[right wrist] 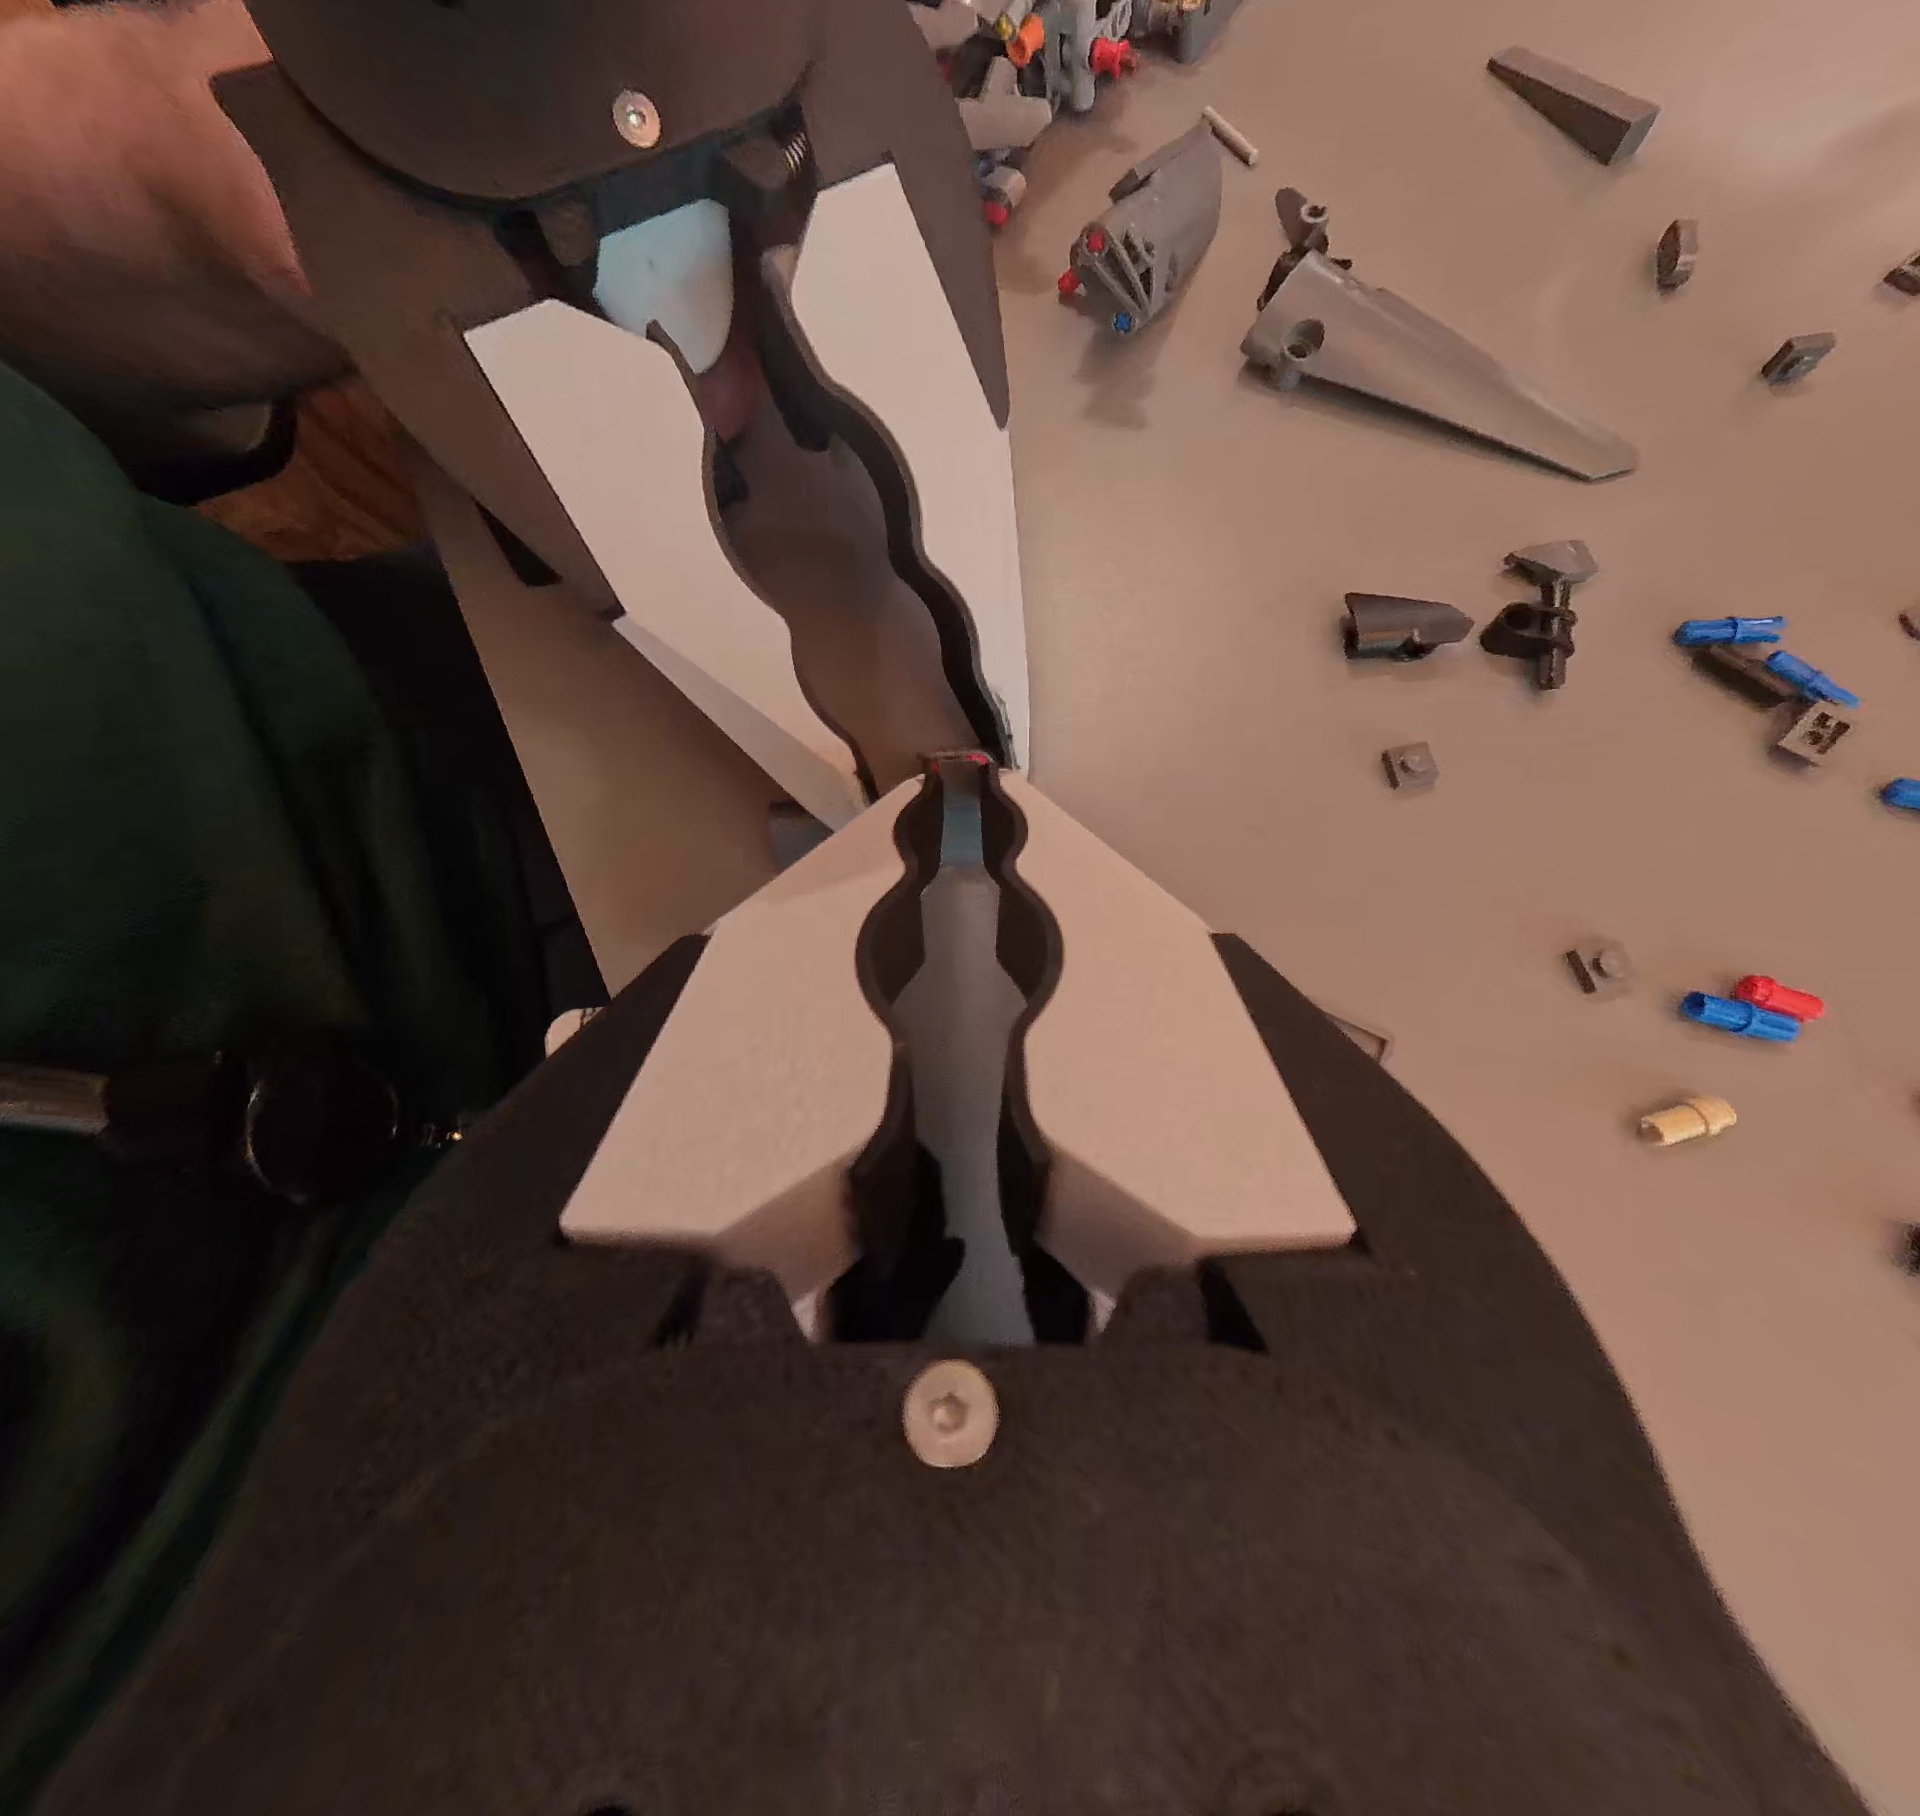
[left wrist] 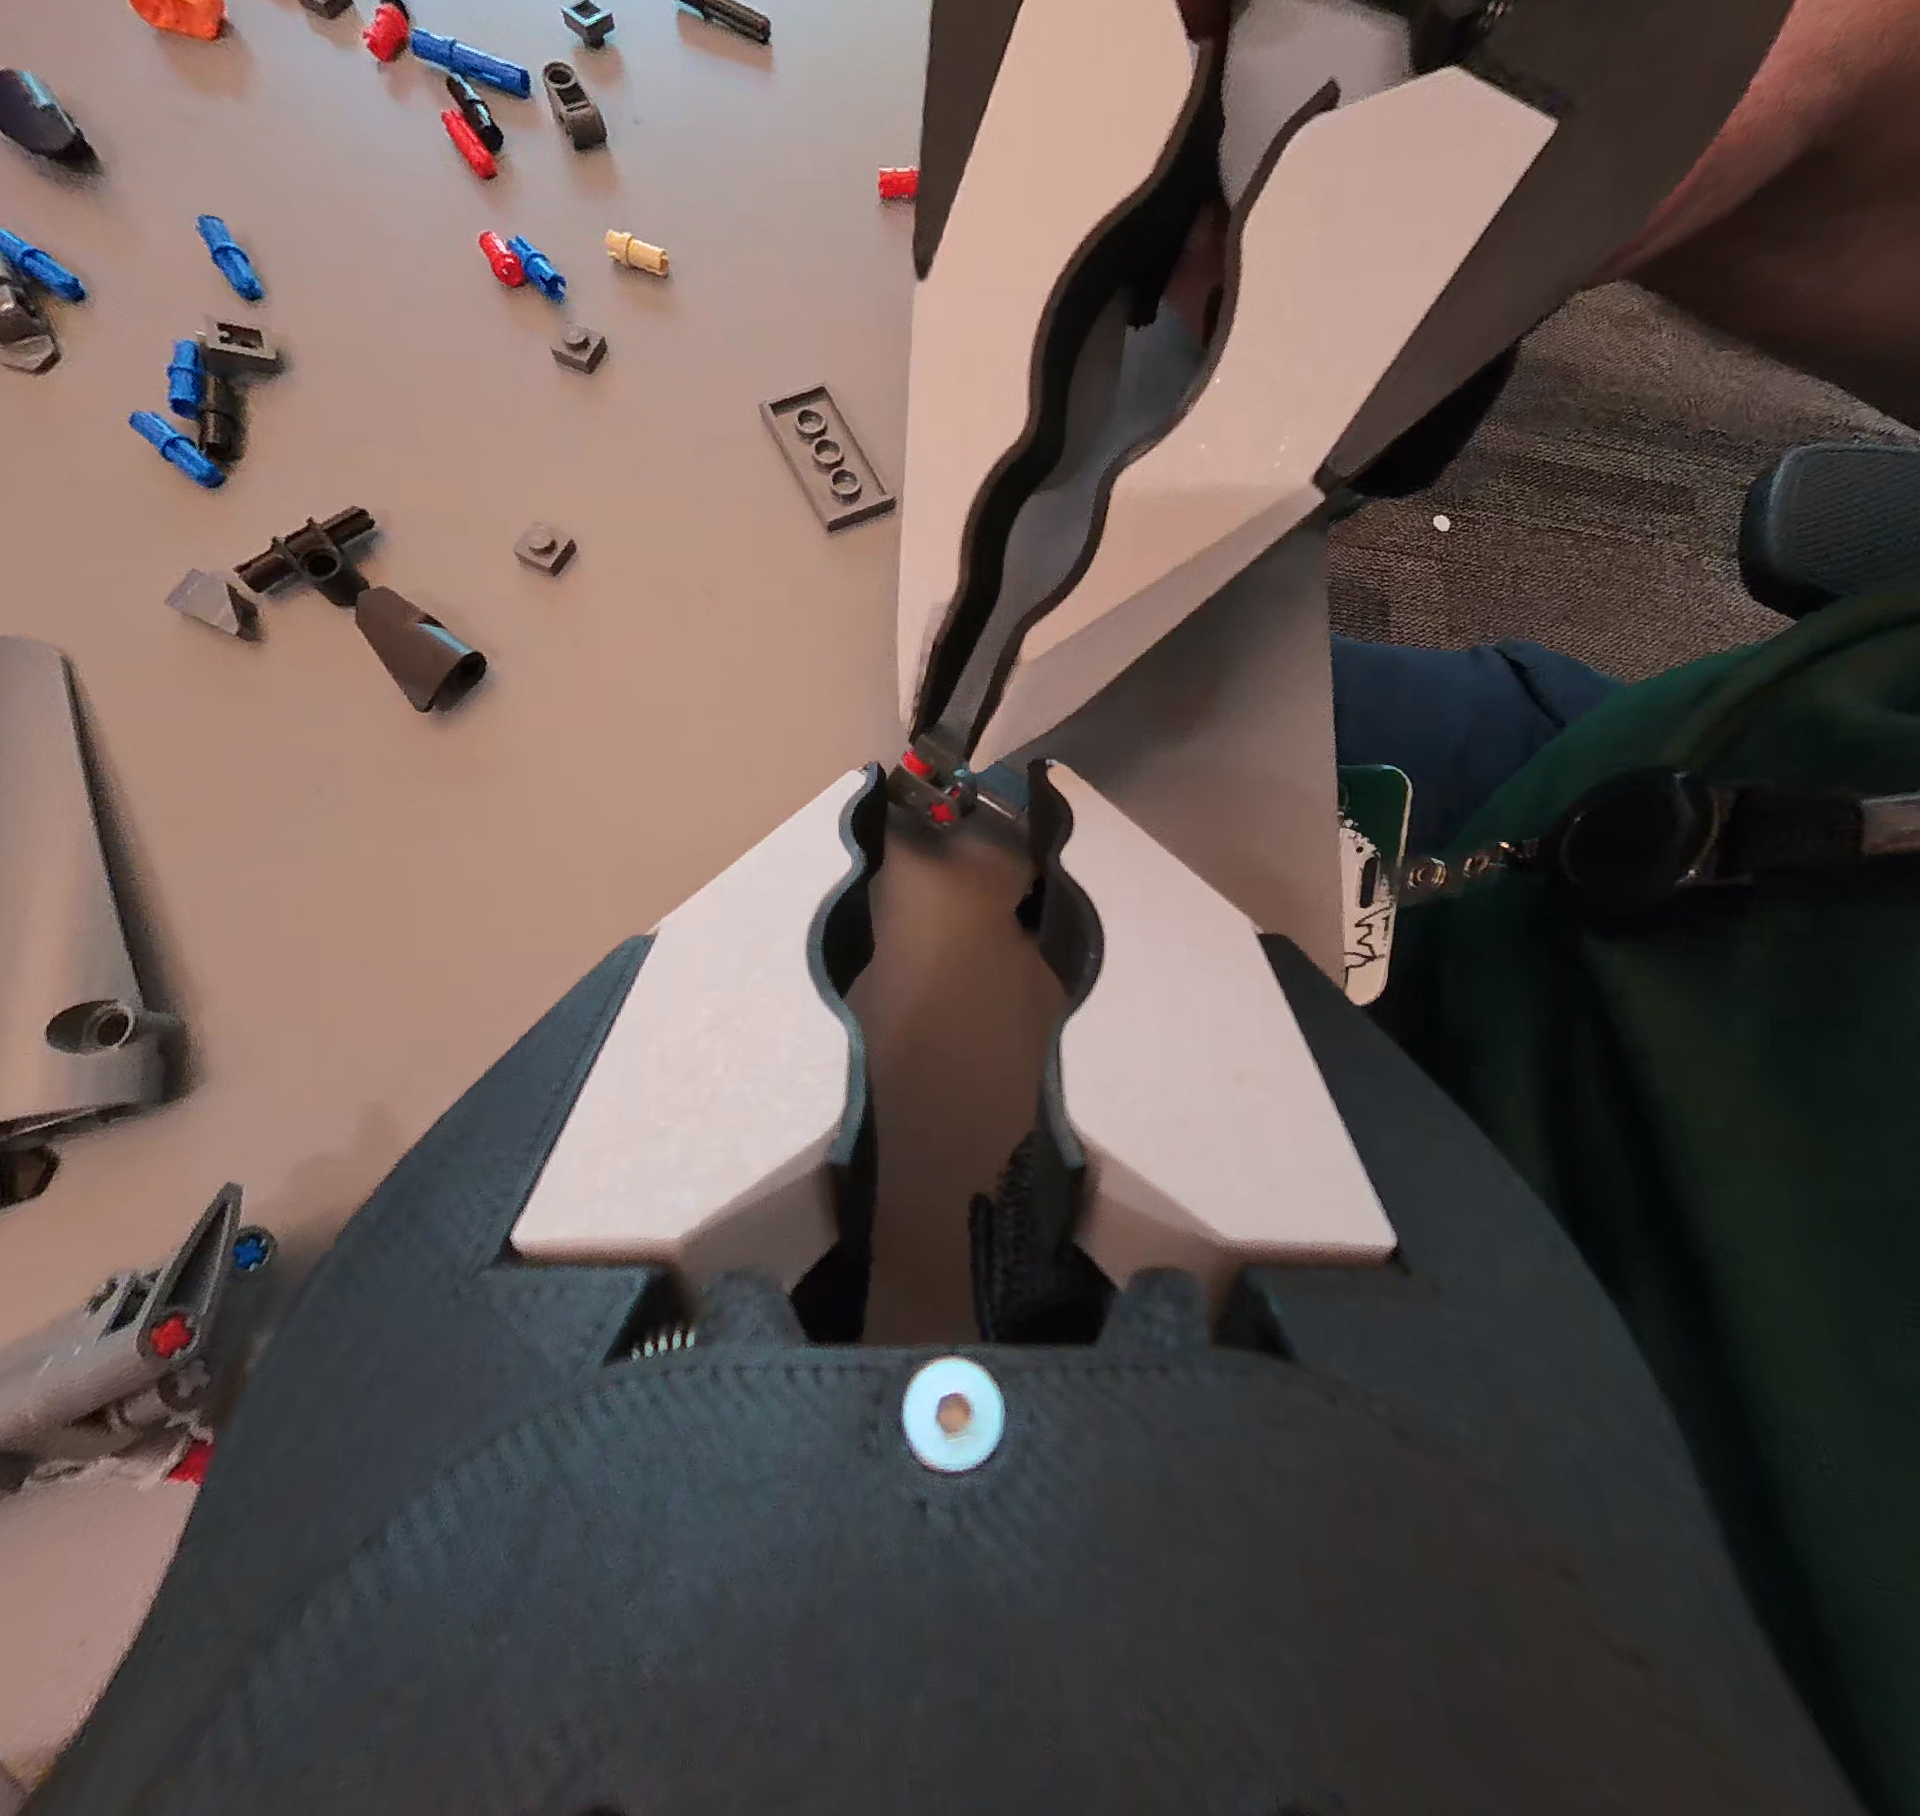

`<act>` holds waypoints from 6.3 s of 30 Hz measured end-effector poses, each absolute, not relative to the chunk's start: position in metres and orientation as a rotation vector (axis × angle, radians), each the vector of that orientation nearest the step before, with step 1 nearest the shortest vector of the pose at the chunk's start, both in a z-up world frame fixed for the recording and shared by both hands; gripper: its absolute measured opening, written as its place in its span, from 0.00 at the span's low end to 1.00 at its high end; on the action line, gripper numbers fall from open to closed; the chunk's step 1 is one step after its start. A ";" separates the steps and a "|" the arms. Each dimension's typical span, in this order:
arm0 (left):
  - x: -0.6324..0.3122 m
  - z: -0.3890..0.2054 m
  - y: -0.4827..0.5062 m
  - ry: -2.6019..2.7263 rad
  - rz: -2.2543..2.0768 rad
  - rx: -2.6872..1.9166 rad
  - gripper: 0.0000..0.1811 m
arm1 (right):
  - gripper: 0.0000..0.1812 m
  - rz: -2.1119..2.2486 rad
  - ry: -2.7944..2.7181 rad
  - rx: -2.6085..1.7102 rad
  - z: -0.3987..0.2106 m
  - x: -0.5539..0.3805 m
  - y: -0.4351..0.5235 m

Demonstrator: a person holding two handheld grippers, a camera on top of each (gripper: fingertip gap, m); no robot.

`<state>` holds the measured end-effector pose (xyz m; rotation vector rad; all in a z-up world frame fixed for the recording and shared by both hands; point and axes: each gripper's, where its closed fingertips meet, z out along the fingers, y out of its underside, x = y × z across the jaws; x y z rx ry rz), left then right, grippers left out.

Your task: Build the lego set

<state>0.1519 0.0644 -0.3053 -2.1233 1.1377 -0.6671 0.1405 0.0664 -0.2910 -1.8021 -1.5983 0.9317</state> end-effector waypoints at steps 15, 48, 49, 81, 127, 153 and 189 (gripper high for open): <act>0.151 -0.306 0.066 1.132 -0.646 -2.124 0.13 | 0.03 0.899 -1.581 -1.781 -0.291 0.137 0.069; 0.151 -0.307 0.068 1.157 -0.541 -2.089 0.12 | 0.02 1.022 -1.538 -2.211 -0.299 0.136 0.067; 0.151 -0.307 0.068 1.159 -0.531 -2.087 0.12 | 0.02 1.001 -1.558 -2.234 -0.301 0.138 0.066; 0.135 -0.309 0.061 1.108 -0.308 -2.073 0.13 | 0.03 0.974 -1.524 -2.381 -0.301 0.125 0.063; 0.136 -0.308 0.061 1.112 -0.309 -2.059 0.13 | 0.04 1.450 -1.178 -2.403 -0.295 0.125 0.063; 0.136 -0.308 0.060 1.114 -0.327 -2.064 0.12 | 0.00 1.406 -1.180 -2.416 -0.304 0.127 0.067; 0.136 -0.309 0.061 1.104 -0.351 -2.076 0.13 | 0.05 0.798 -1.475 -2.211 -0.301 0.160 0.052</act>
